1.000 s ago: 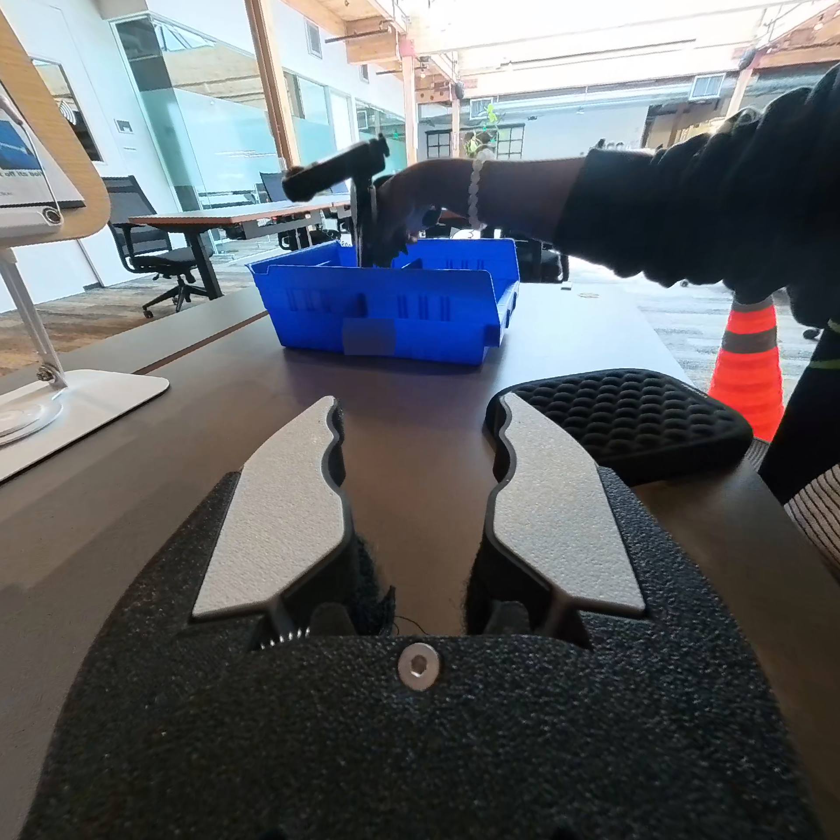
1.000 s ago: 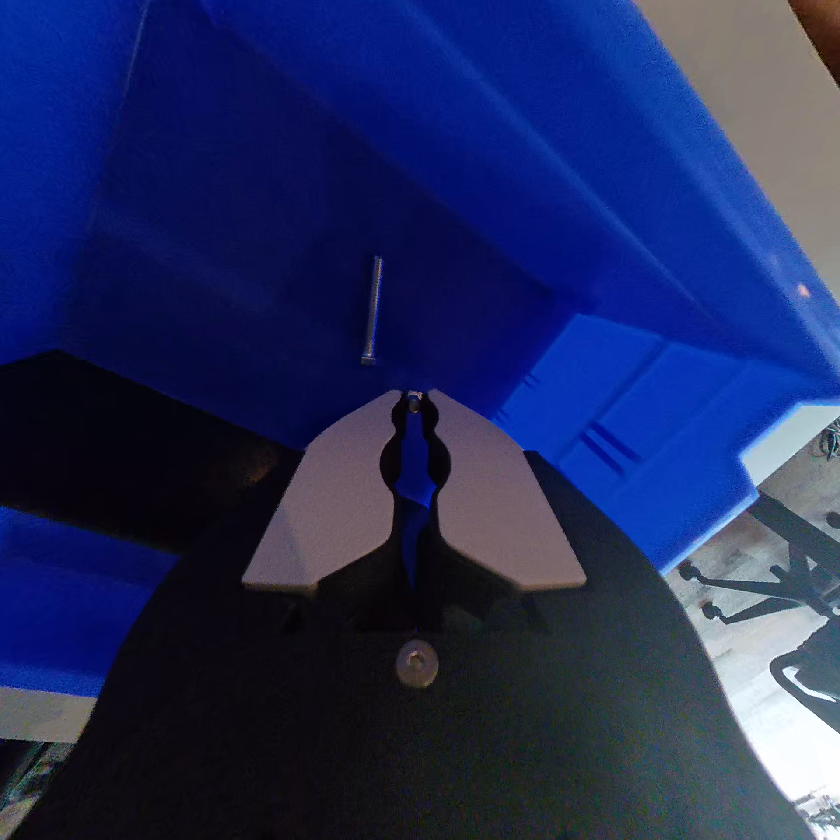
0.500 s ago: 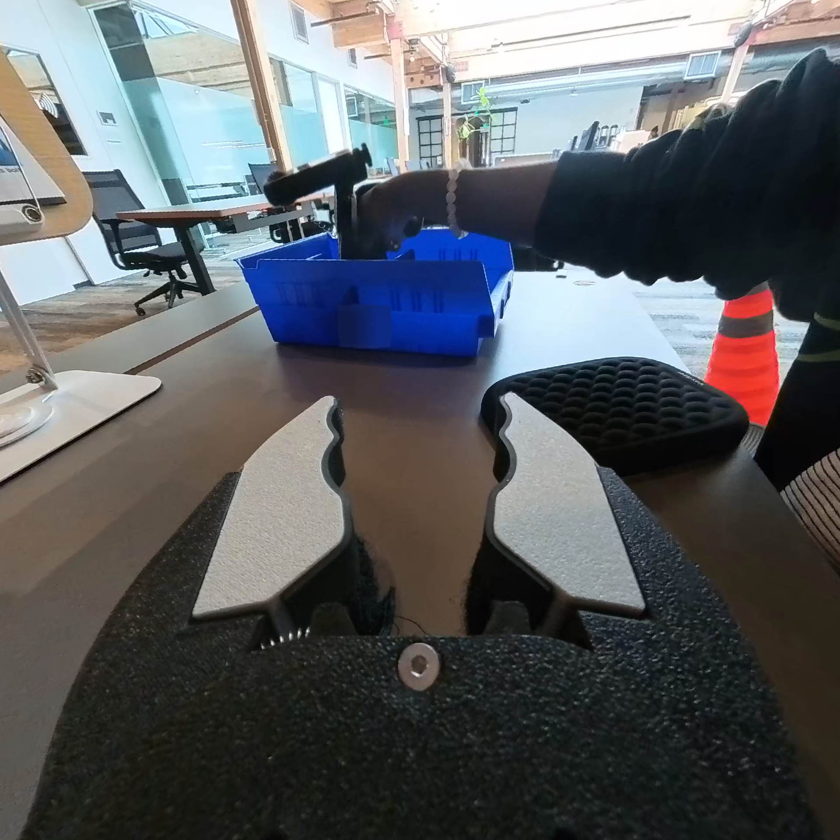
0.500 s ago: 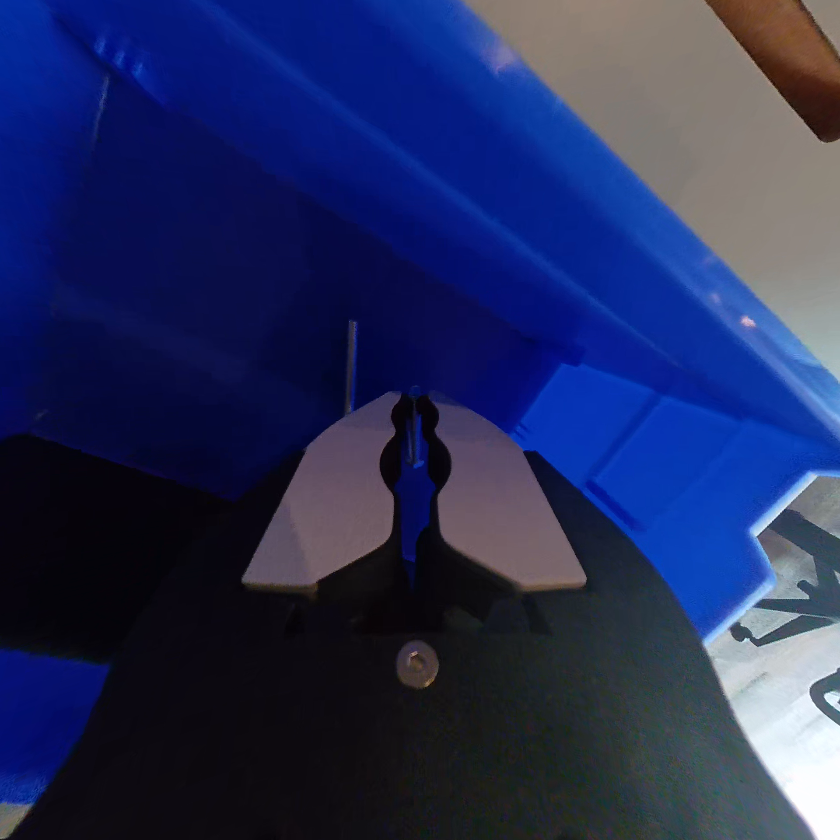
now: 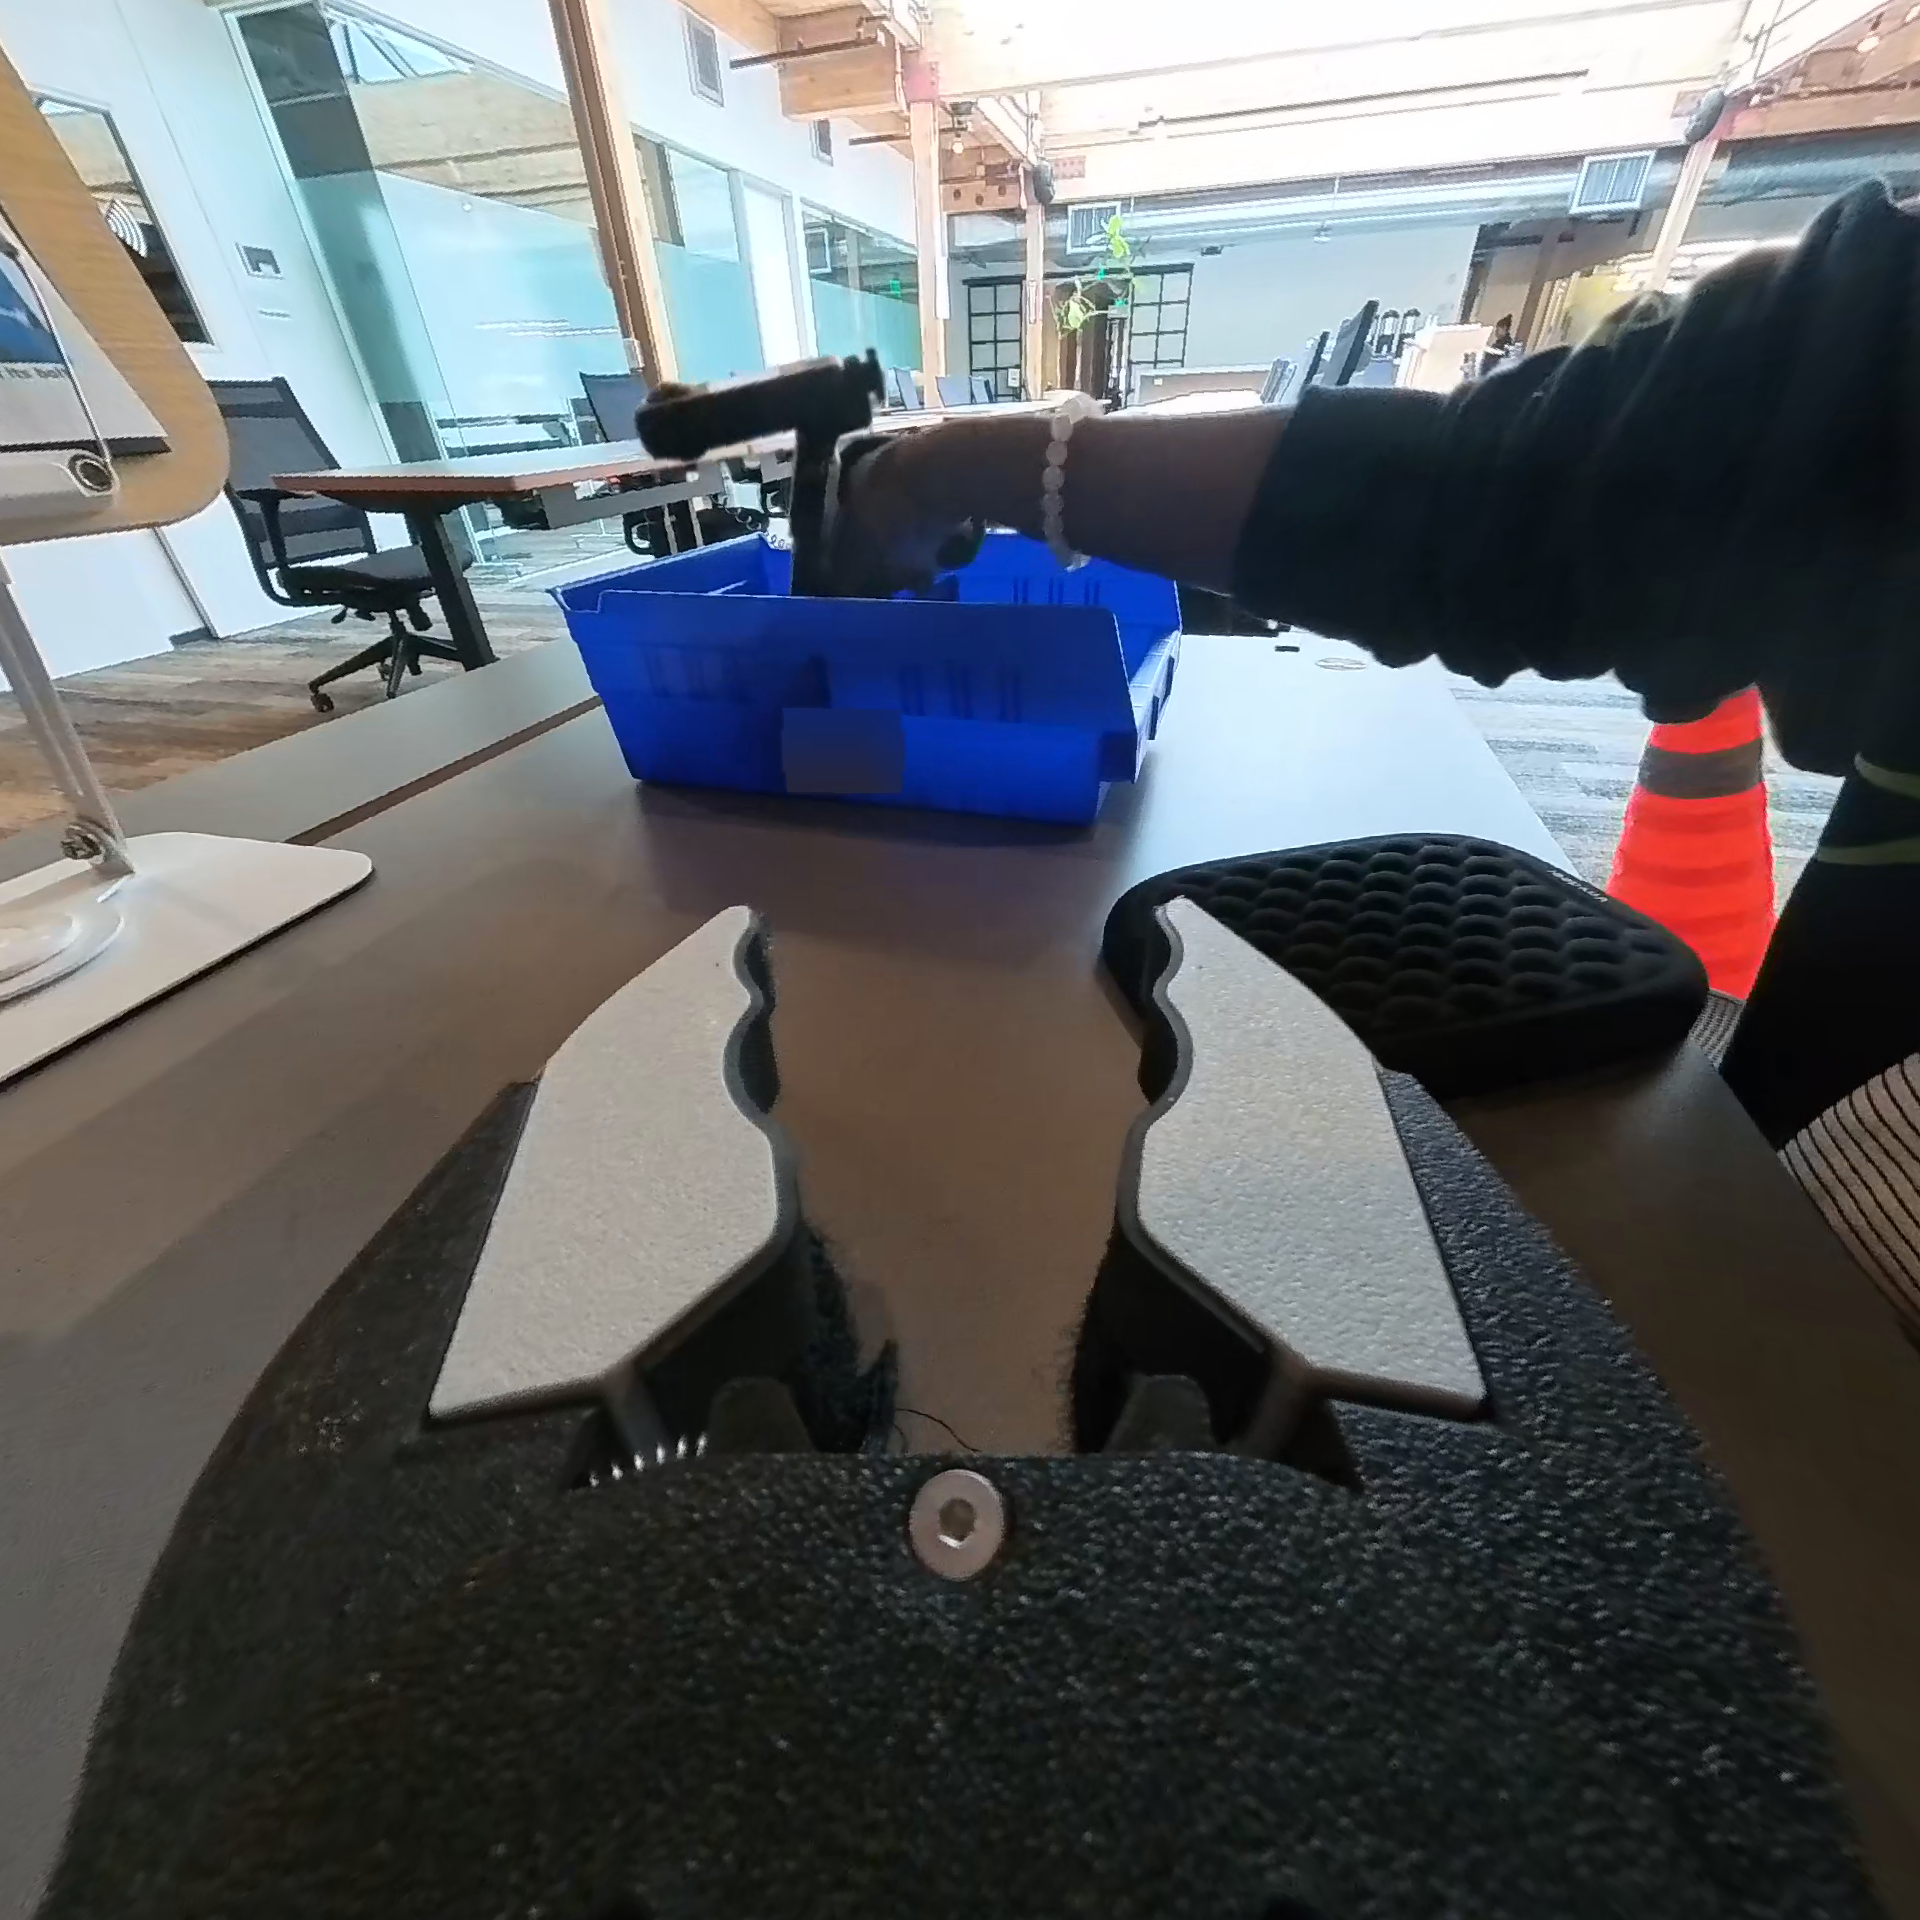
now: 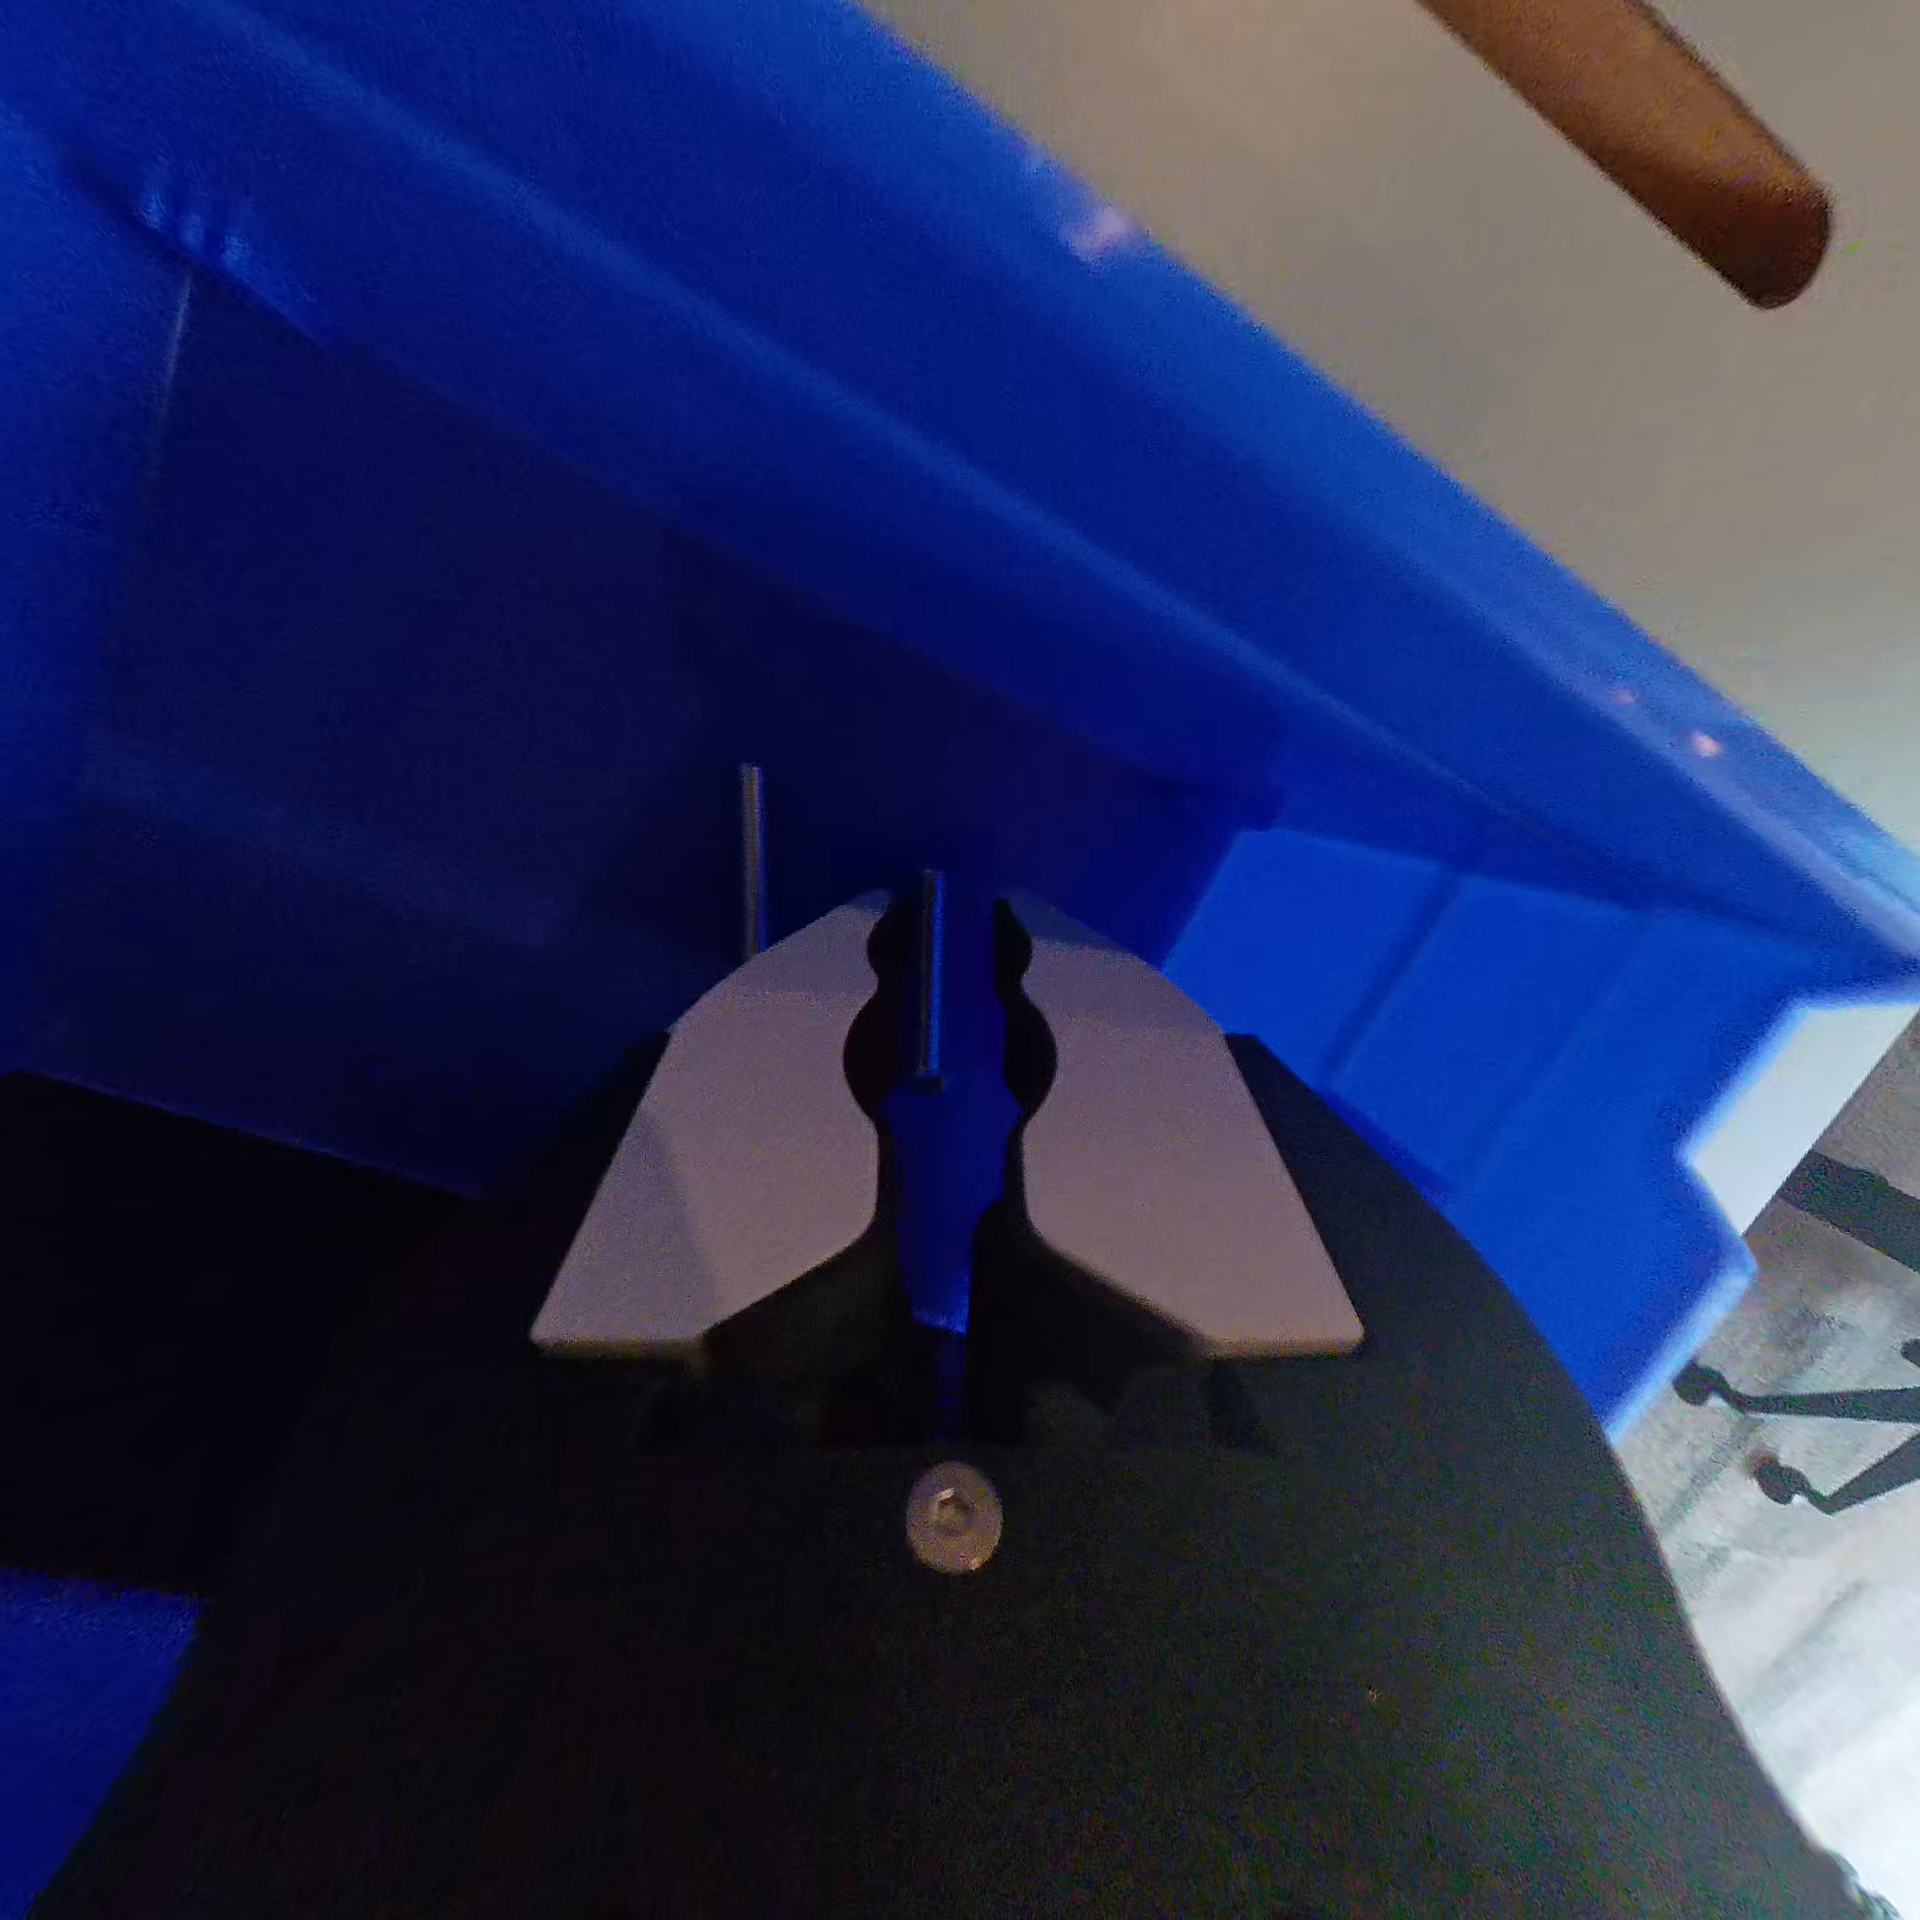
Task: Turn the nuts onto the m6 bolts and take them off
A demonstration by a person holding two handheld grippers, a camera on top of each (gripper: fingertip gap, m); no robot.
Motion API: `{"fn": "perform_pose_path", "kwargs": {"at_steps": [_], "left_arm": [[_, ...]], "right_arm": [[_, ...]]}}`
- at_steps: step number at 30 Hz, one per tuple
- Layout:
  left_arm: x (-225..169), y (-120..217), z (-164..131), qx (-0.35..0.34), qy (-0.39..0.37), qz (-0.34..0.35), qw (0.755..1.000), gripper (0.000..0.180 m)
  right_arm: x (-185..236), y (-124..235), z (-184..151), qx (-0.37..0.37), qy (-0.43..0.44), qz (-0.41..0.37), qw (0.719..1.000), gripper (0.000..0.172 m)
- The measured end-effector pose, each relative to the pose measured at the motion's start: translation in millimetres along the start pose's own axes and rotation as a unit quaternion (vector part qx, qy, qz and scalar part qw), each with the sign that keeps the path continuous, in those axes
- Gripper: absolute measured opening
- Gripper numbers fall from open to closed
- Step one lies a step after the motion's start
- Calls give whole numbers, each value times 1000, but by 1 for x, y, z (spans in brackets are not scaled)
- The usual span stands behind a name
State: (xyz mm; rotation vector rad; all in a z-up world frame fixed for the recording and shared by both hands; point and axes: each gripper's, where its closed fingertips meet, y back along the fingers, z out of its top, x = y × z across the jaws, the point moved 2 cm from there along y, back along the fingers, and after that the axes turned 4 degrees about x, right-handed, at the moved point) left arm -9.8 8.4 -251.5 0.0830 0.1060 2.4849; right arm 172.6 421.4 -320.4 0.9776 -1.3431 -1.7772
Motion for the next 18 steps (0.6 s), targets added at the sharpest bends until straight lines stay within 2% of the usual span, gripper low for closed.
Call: {"fn": "perform_pose_path", "kwargs": {"at_steps": [5, 9, 13, 18], "left_arm": [[2, 0, 0, 0, 6, 7, 1000, 73], [6, 1, 1, 1, 5, 22, 1000, 84], [10, 3, 7, -7, 5, 37, 999, 91], [16, 10, 15, -21, 5, 54, 998, 91]], "right_arm": [[4, 31, 8, -88, -15, -7, 996, 29], [17, 64, 6, -168, -26, -10, 985, 54], [39, 98, -1, -246, -33, -16, 969, 71], [81, 140, -16, -340, -28, -2, 940, 74]]}}
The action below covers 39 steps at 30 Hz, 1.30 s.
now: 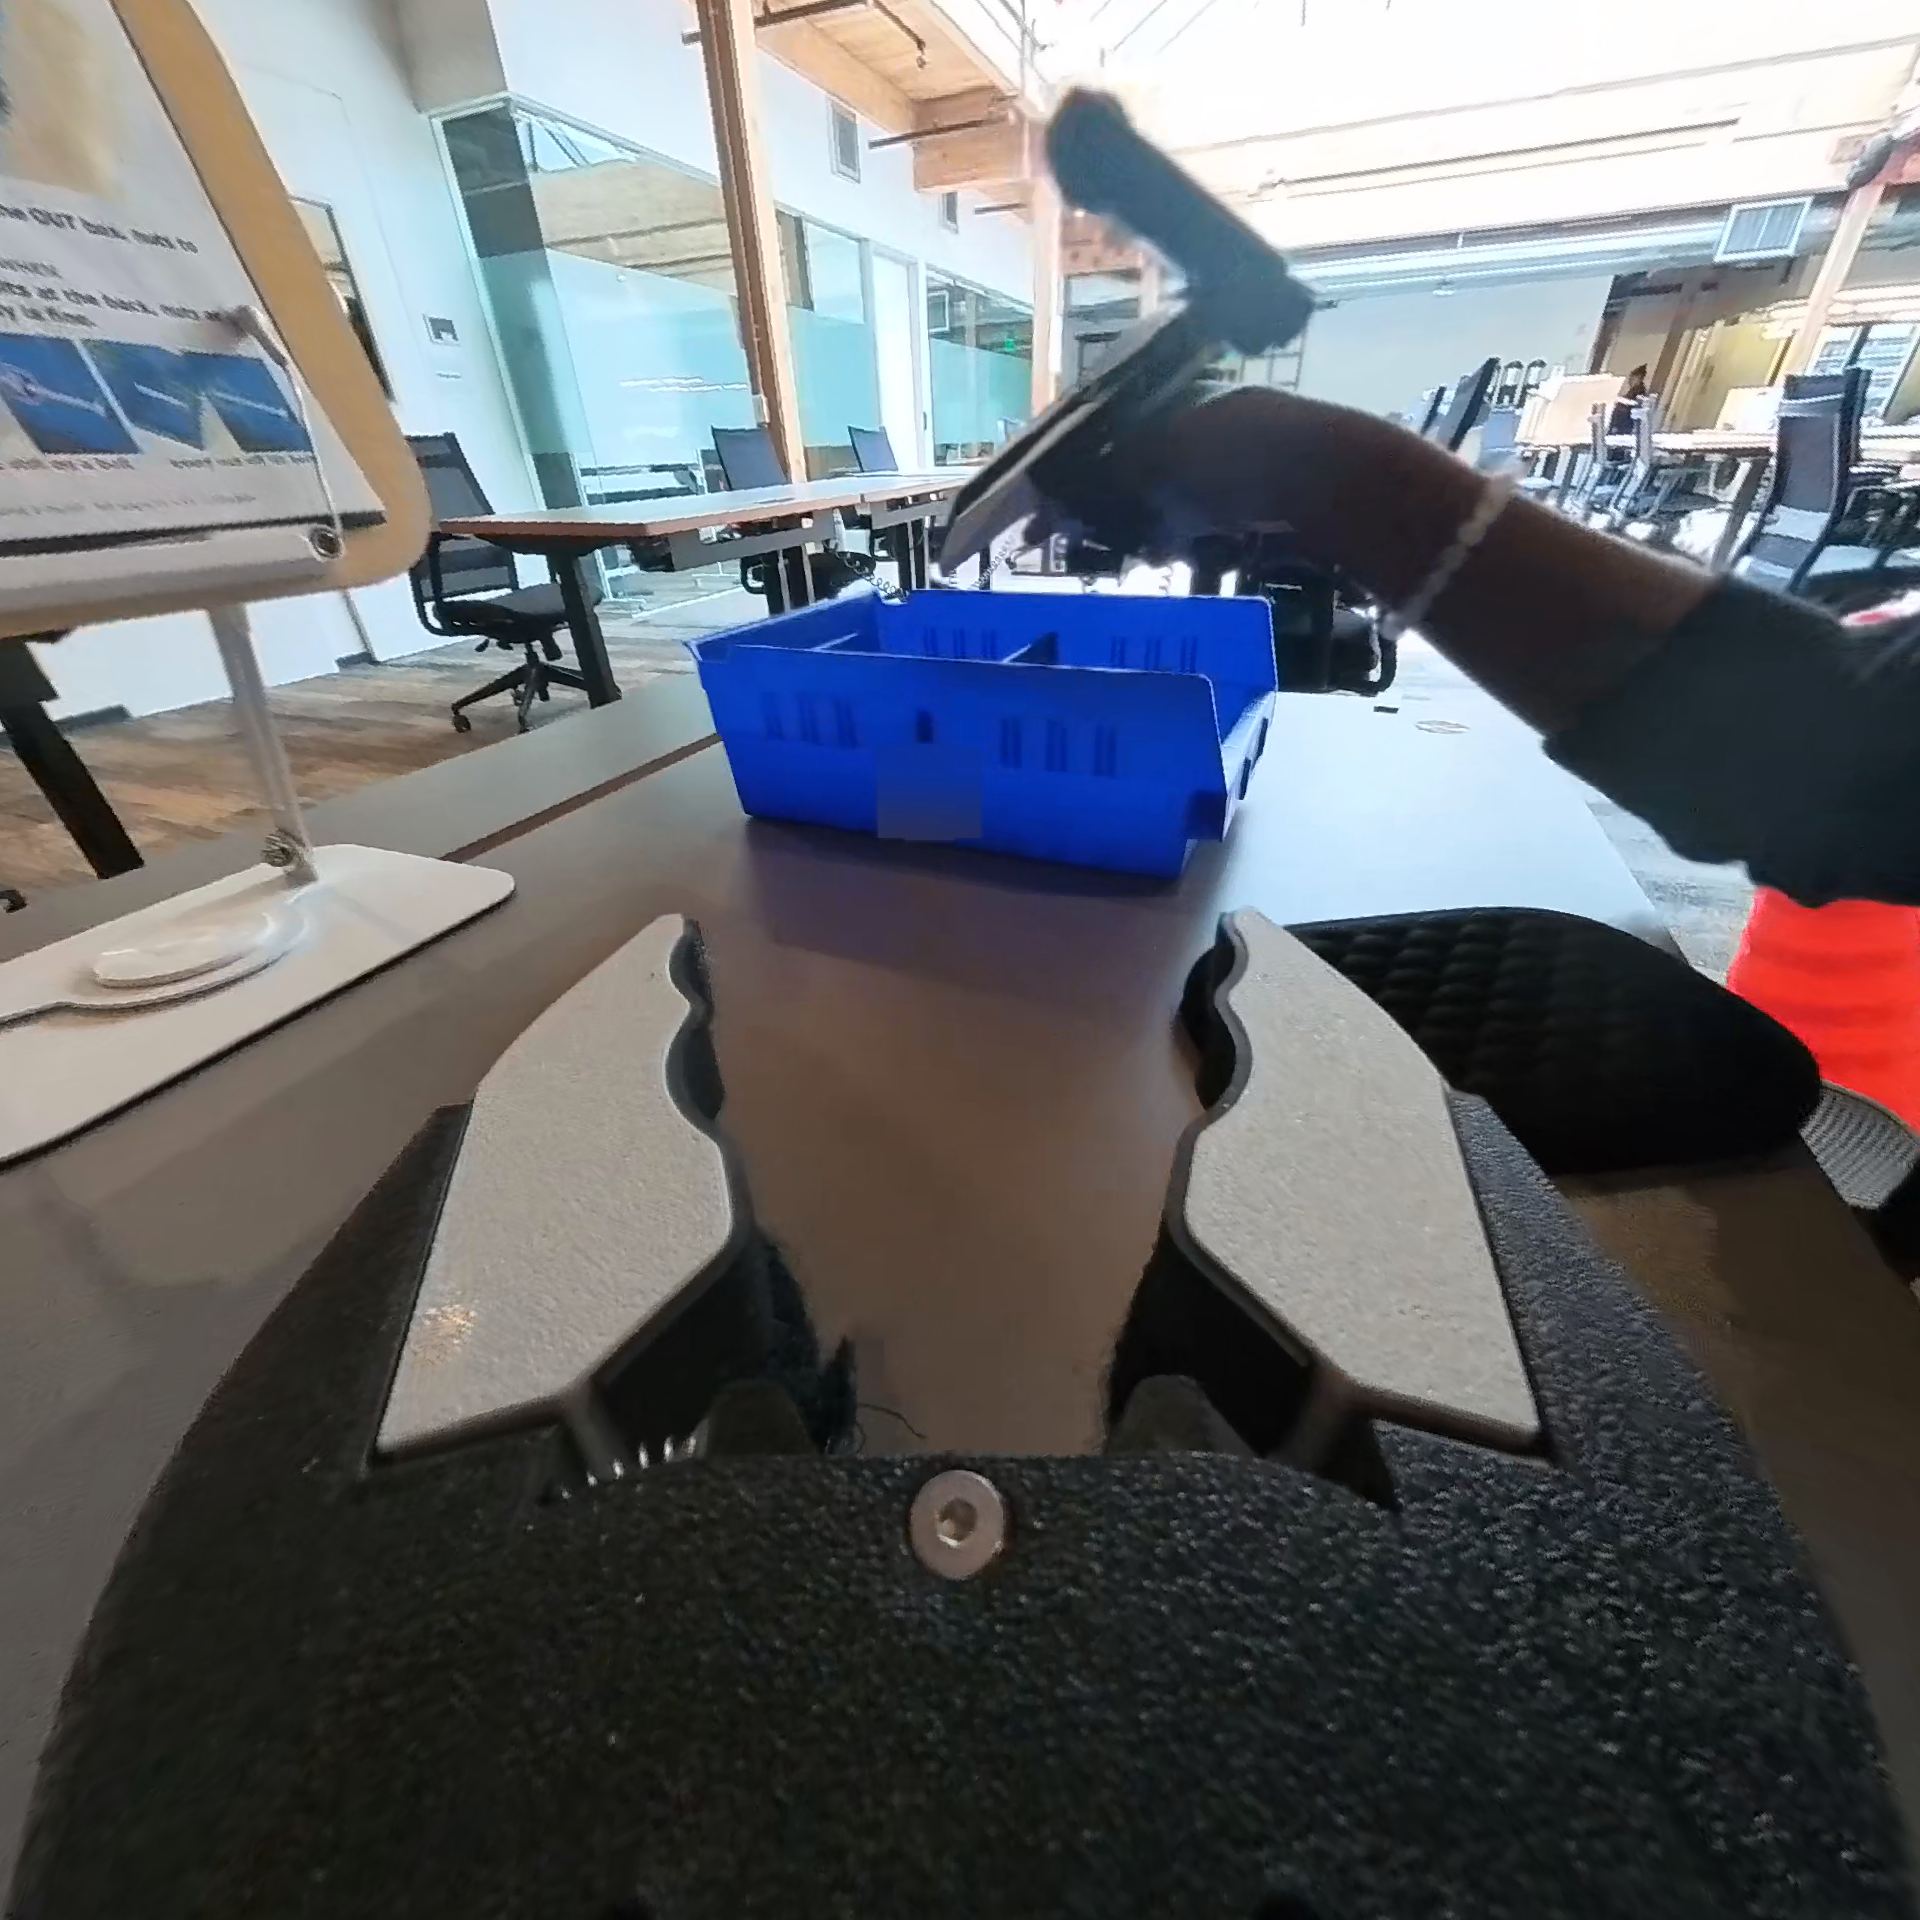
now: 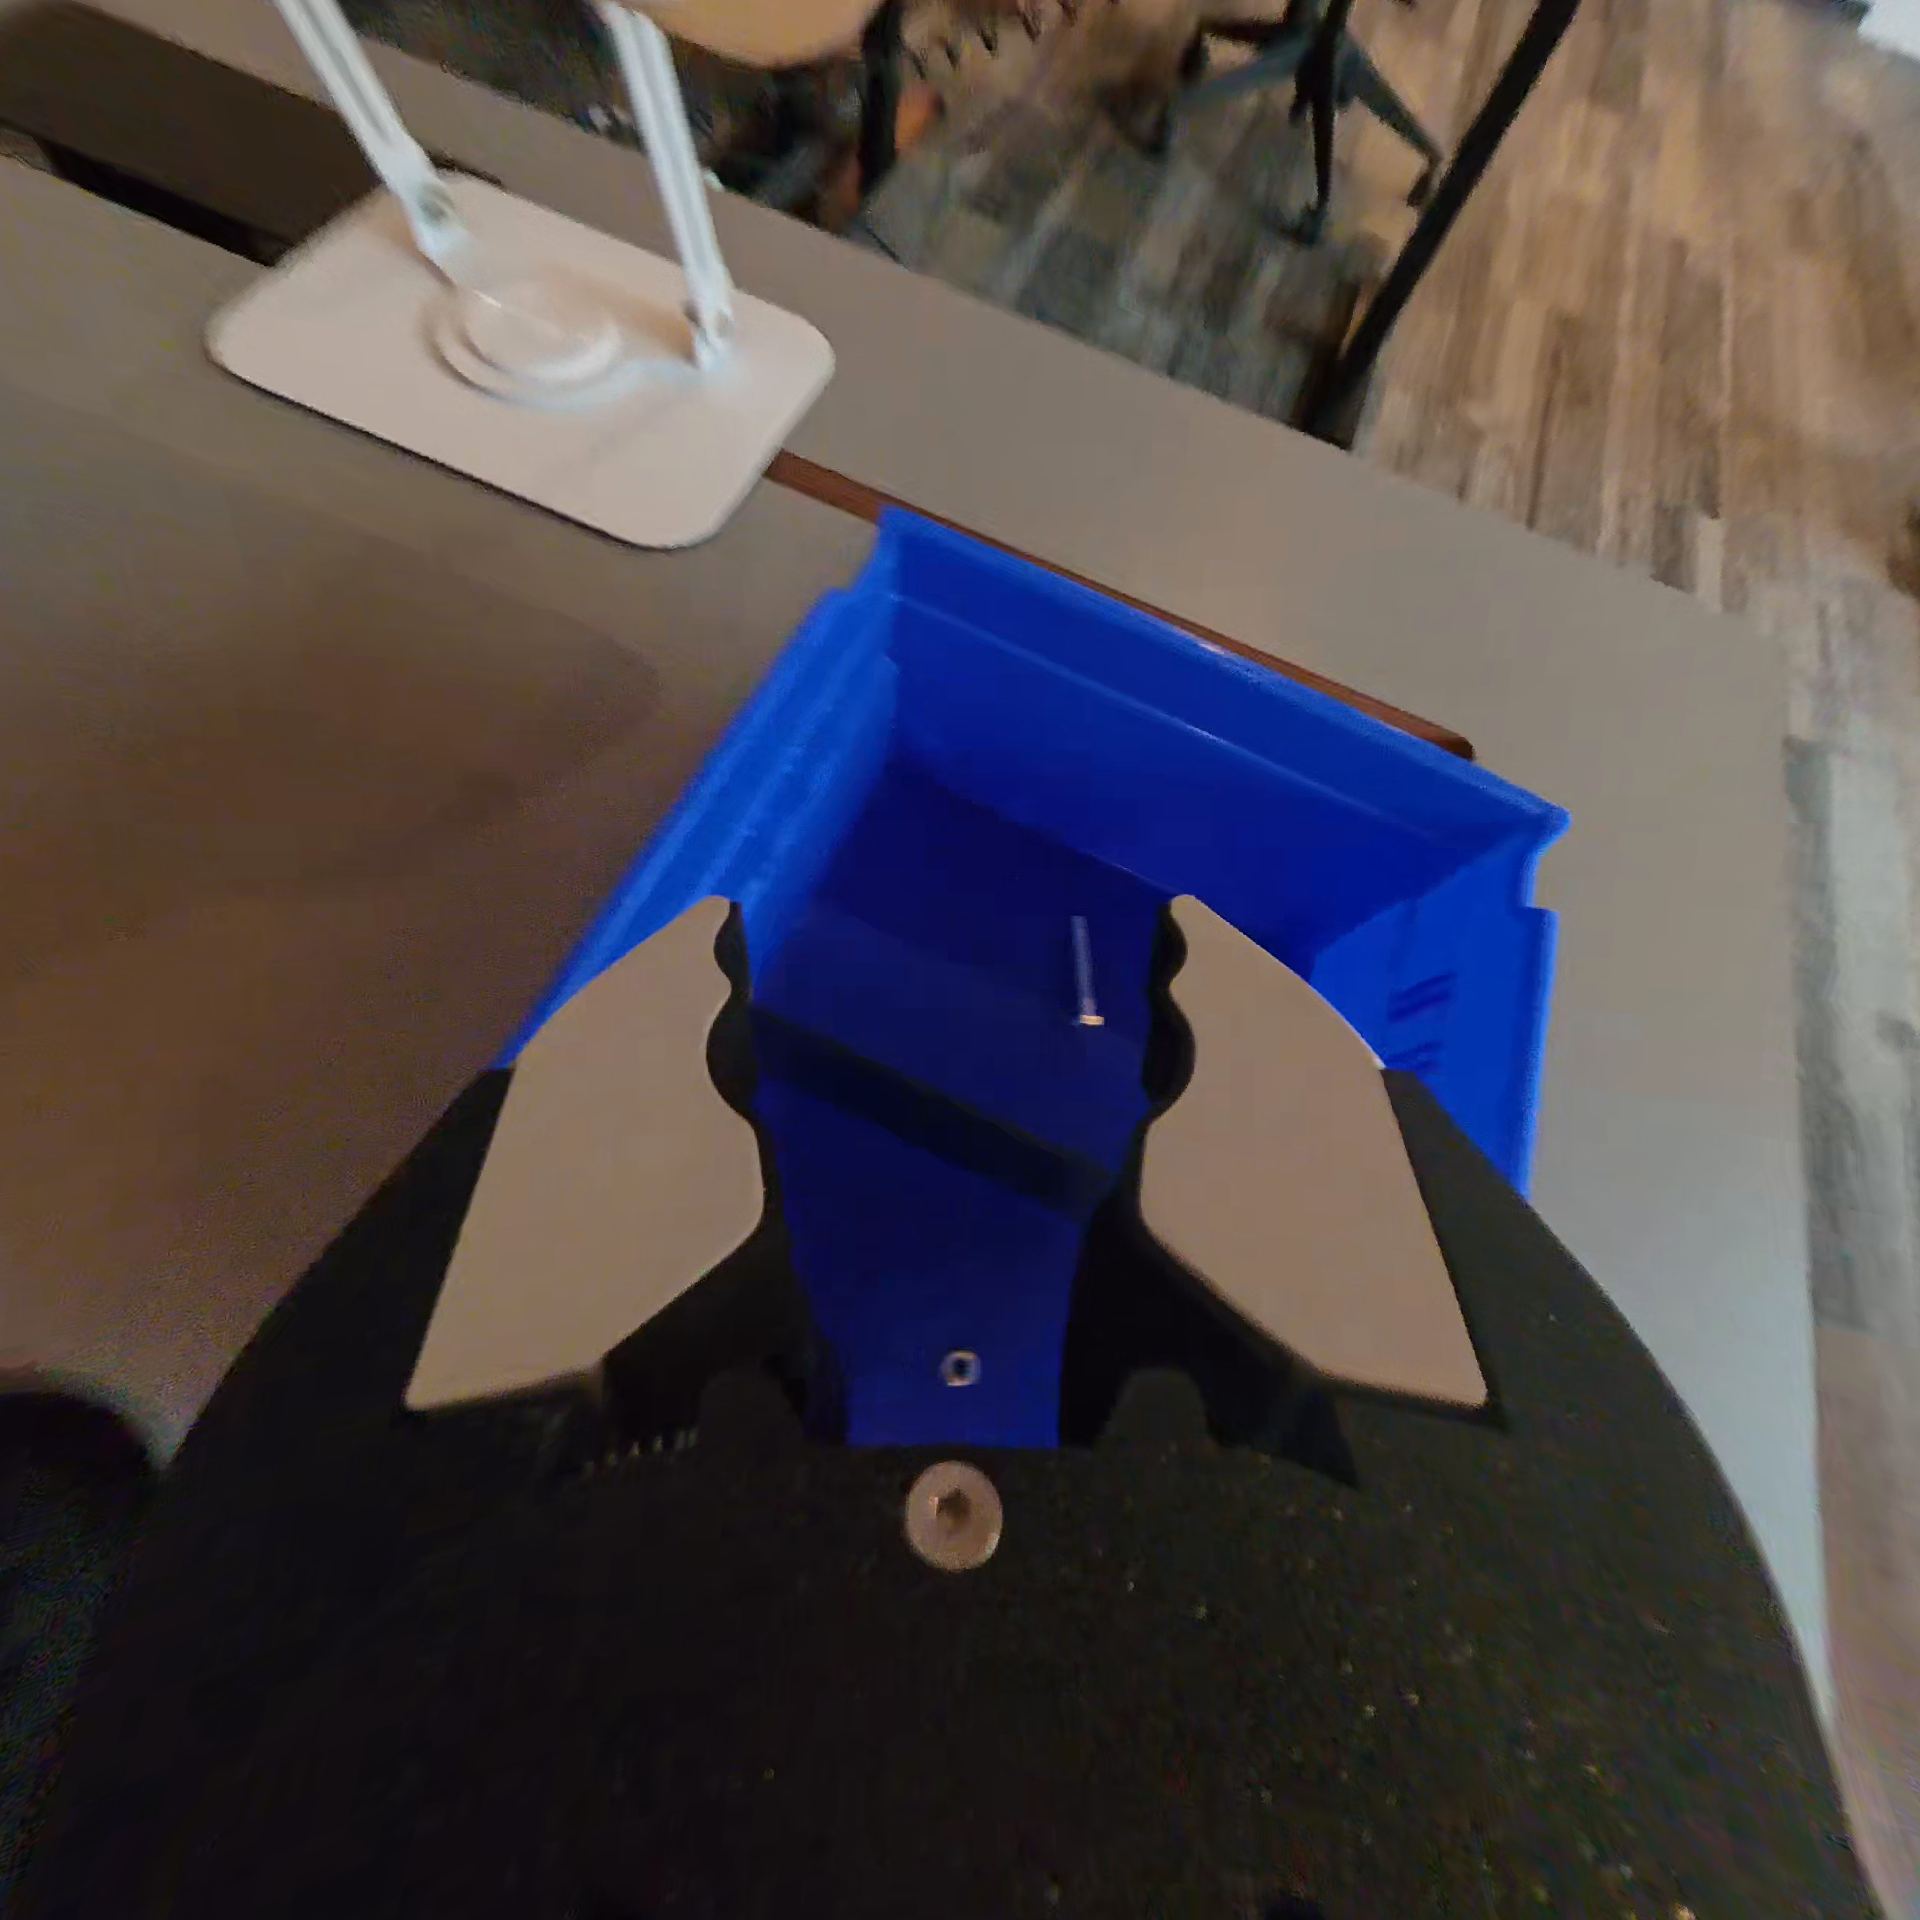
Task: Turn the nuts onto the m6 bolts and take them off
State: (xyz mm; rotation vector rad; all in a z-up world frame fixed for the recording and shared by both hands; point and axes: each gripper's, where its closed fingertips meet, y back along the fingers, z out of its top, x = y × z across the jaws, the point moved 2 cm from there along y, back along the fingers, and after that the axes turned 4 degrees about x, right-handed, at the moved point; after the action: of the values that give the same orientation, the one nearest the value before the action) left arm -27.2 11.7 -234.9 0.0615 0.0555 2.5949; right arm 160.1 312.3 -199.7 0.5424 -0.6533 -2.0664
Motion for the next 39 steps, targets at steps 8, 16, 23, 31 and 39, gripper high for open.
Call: {"fn": "perform_pose_path", "kwargs": {"at_steps": [8, 16, 23, 31, 39], "left_arm": [[16, 19, 15, 17, -22, 61, 998, 75], [32, 103, 42, 108, -92, 99, 985, 76], [105, 222, 57, 208, -17, 215, 954, 74], [226, 289, -11, 336, 71, 335, 877, 65], [275, 298, -77, 368, 199, 360, 834, 47]], "right_arm": [[94, 57, 8, -112, 27, 48, 992, 88], [175, 66, -4, -165, 98, 92, 977, 87], [194, 53, -17, -153, 102, 97, 978, 84], [192, 59, -20, -139, 106, 88, 981, 82], [190, 80, -13, -152, 111, 62, 980, 80]]}}
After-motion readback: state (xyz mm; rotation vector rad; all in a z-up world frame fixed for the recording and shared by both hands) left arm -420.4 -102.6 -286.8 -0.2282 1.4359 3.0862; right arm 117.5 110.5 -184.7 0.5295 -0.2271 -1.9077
